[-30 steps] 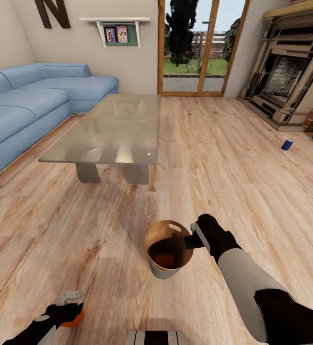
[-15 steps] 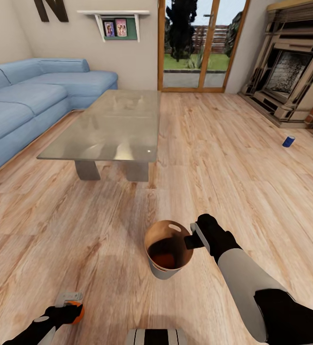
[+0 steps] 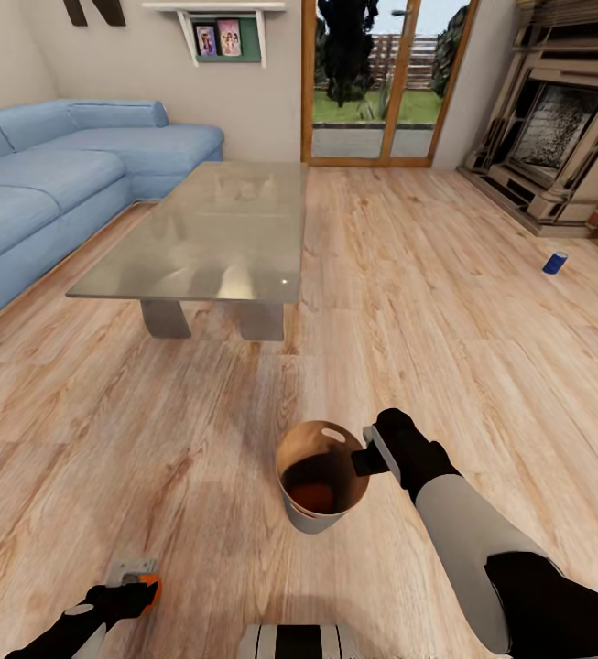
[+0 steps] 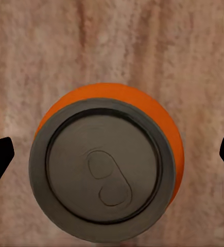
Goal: Put the three can of soda from the living room inside the tash can in the kitchen.
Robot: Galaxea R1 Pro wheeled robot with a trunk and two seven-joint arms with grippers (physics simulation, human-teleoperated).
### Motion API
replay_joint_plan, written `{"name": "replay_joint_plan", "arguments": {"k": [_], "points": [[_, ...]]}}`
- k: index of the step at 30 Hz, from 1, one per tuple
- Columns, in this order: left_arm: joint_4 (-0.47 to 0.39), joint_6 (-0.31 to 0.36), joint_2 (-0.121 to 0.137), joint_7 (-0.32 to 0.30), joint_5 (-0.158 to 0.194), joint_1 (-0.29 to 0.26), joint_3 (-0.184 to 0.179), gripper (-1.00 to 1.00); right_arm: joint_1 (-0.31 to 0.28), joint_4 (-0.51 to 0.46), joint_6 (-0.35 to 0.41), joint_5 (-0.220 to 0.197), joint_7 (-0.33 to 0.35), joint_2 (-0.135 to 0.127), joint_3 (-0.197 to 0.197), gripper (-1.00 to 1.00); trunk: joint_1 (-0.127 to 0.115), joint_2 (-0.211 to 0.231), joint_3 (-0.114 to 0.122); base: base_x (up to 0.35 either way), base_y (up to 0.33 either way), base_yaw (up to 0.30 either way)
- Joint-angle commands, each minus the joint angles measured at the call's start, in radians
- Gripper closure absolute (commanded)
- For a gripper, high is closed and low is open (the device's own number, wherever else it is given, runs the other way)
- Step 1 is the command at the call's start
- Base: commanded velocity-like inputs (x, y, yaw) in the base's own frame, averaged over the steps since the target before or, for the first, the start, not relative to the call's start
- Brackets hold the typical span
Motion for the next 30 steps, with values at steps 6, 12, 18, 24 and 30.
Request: {"name": "replay_joint_plan", "arguments": {"k": [6,12,18,24,30], "points": [[0.000,0.002,0.000,0.000,0.000,0.000,0.000,-1.00,-0.001,0.000,0.000,-0.027,-0.001,0.002,-0.001,1.00,0.000,0.000,0.000,0.000,0.000,0.000],[-0.001,0.002,0.000,-0.001,0.000,0.000,0.000,-1.00,-0.001,0.000,0.000,-0.027,-0.003,0.003,-0.001,1.00,0.000,0.000,0.000,0.000,0.000,0.000],[-0.001,-0.003,0.000,-0.001,0.000,0.000,0.000,-1.00,-0.001,-0.001,0.000,-0.026,-0.003,0.004,-0.001,1.00,0.000,0.000,0.000,0.000,0.000,0.000],[-0.001,0.002,0.000,-0.001,0.000,0.000,0.000,-1.00,-0.001,-0.001,0.000,-0.026,-0.004,0.004,-0.001,1.00,0.000,0.000,0.000,0.000,0.000,0.000],[-0.001,-0.006,0.000,-0.001,0.001,0.000,0.000,1.00,-0.001,-0.002,0.000,-0.025,-0.004,0.004,-0.001,1.00,0.000,0.000,0.000,0.000,0.000,0.000]]}}
